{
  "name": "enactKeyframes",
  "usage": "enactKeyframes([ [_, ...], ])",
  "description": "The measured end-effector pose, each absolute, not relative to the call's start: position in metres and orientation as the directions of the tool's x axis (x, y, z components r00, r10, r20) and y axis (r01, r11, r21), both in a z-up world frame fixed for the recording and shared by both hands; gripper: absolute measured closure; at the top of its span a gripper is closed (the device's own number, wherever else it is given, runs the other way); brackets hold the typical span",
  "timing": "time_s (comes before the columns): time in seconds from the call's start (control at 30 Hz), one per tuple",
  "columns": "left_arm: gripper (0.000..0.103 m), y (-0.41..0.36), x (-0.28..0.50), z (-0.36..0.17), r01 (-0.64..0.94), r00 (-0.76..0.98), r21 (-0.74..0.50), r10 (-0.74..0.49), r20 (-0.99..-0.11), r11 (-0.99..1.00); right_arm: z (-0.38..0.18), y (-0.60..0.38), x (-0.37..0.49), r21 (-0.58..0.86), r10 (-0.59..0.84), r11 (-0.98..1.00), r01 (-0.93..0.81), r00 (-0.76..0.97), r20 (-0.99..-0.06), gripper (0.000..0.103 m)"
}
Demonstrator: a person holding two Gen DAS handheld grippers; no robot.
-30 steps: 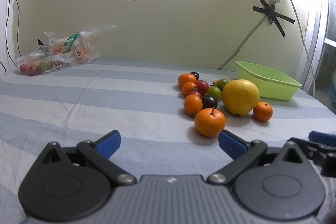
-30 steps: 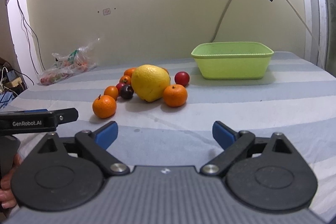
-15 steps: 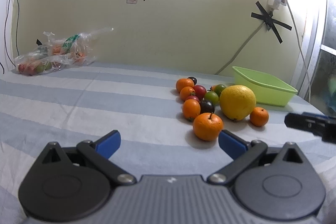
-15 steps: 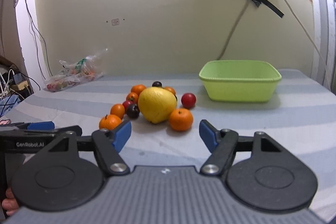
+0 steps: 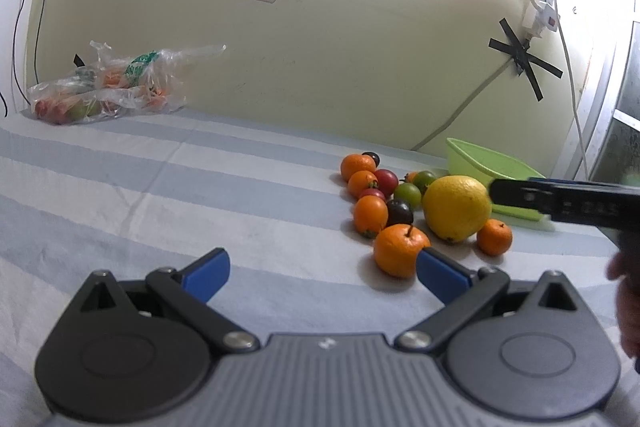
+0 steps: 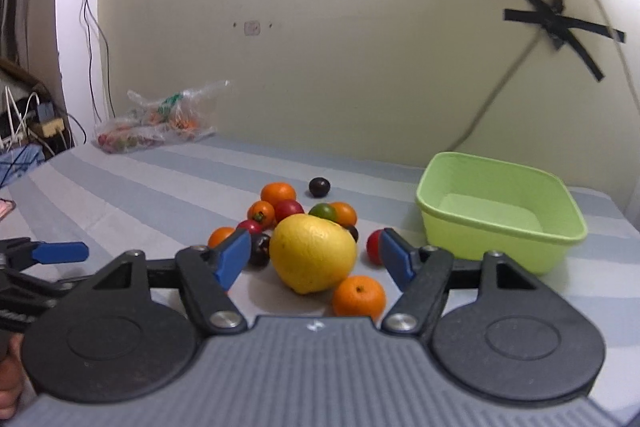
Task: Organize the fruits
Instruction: 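Move the right tool to the large yellow lemon and close on it, then lift the lemon with the right tool while the left tool clamps its other side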
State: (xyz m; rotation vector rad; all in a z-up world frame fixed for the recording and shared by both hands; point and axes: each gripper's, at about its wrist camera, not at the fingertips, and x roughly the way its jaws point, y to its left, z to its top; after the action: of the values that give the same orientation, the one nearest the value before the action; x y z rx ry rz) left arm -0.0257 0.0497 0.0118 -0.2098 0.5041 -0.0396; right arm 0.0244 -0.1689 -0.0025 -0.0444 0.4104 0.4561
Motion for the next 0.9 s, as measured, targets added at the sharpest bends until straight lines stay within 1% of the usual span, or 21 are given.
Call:
enactKeyframes([
  [0.17,0.0,0.049,-0.025,0.011,-0.01,0.877,-0.209,-0.092,-0.472,0.978,-0.009,-0.158,0.04,0.012,0.404,0.897,-0.442,0.809,-0.427,0.03],
  [0.3,0.0,0.049,-0.024,0.011,-0.011,0.876,-0.214,-0.093,-0.473,0.977,-0.018,-0.153,0.053,0.0,0.396,0.894,-0.449,0.788,-0.472,0.029],
  [0.37,0.0,0.049,-0.024,0.012,-0.011,0.878,-0.215,-0.094,-0.47,0.977,-0.023,-0.15,0.056,-0.006,0.396,0.89,-0.456,0.779,-0.486,0.032],
  [0.4,0.0,0.049,-0.024,0.011,-0.01,0.878,-0.215,-0.094,-0.469,0.977,-0.024,-0.15,0.057,0.002,0.412,0.883,-0.47,0.772,-0.485,0.036],
  [0.5,0.0,0.05,-0.024,0.011,-0.01,0.878,-0.22,-0.097,-0.469,0.975,-0.023,-0.15,0.054,0.01,0.402,0.891,-0.455,0.776,-0.485,0.037],
  [0.6,0.0,0.052,-0.024,0.011,-0.01,0.878,-0.232,-0.102,-0.468,0.973,-0.018,-0.162,0.049,0.114,0.439,0.89,-0.442,0.759,-0.48,0.038],
  [0.77,0.0,0.056,-0.021,0.01,-0.018,0.873,-0.255,-0.109,-0.475,0.967,-0.007,-0.189,0.019,0.322,0.564,0.826,-0.463,0.682,-0.466,0.038],
  [0.9,0.0,0.059,-0.019,0.009,-0.027,0.868,-0.266,-0.11,-0.484,0.963,-0.015,-0.196,-0.008,0.419,0.623,0.781,-0.463,0.619,-0.478,0.038],
])
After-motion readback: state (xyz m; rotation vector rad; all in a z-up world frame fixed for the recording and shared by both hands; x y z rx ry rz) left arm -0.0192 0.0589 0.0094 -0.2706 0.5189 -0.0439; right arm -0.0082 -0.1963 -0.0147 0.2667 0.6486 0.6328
